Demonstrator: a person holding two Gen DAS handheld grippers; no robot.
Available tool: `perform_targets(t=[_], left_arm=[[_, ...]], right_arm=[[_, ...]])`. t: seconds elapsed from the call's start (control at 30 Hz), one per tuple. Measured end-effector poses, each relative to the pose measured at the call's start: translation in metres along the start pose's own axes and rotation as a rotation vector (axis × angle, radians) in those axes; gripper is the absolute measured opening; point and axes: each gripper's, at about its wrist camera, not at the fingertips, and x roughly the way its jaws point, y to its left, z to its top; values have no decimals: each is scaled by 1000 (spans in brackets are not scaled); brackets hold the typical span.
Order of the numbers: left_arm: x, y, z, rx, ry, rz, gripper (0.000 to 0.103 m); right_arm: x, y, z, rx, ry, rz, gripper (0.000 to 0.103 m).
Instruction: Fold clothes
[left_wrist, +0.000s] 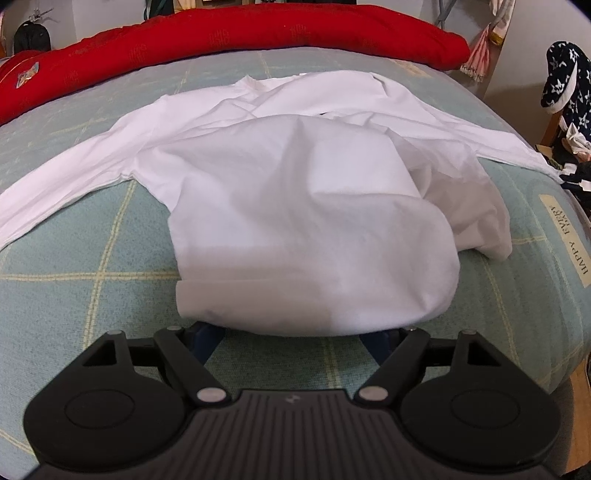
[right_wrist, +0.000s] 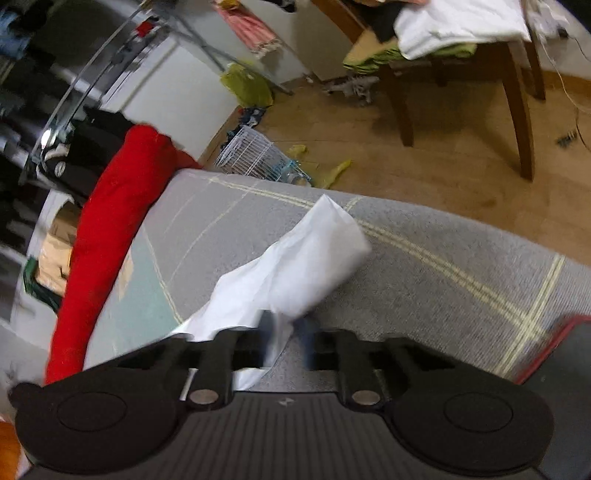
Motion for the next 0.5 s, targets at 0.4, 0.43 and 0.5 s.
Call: perform_targets(t=[0.4, 0.43, 0.5], left_arm=[[-10, 5, -2, -5, -32, -27, 79], [-11, 5, -3, -6, -35, -29, 79], [-11, 7, -3, -9, -39, -34, 79]], right_arm=[[-50, 48, -3, -248, -30, -235, 29], [-53, 55, -6, -275, -43, -247, 29], [-59, 72, -12, -331, -58, -253, 33]])
